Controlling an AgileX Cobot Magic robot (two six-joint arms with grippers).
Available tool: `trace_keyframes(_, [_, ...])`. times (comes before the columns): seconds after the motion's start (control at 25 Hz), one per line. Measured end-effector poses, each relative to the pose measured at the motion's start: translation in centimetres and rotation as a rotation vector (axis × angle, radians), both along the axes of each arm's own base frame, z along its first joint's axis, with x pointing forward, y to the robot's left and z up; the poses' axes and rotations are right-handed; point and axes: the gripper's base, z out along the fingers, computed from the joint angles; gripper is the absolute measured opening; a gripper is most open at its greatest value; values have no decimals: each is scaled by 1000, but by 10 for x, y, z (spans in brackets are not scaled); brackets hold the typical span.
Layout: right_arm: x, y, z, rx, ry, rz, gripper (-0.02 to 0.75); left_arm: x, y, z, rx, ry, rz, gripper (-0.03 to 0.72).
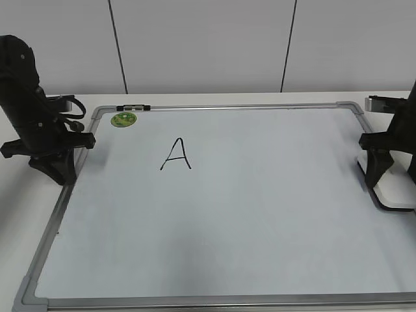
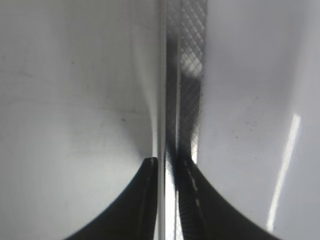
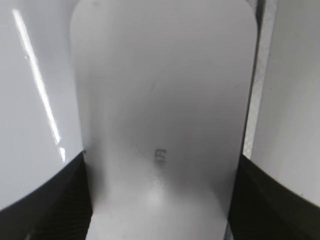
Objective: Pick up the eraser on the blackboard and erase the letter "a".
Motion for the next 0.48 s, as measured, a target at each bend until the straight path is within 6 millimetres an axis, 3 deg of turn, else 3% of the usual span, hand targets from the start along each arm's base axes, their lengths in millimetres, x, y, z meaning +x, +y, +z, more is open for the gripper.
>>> trace_keyframes(0.32, [0,0,0,0,1,0,522,0,0,0,0,0,-2,102])
trace_keyframes(0.4, [0,0,0,0,1,0,536,0,0,0,0,0,-2,102])
trace_keyframes(0.48, [0,0,-1,0,3,0,597,0,0,0,0,0,-4,102])
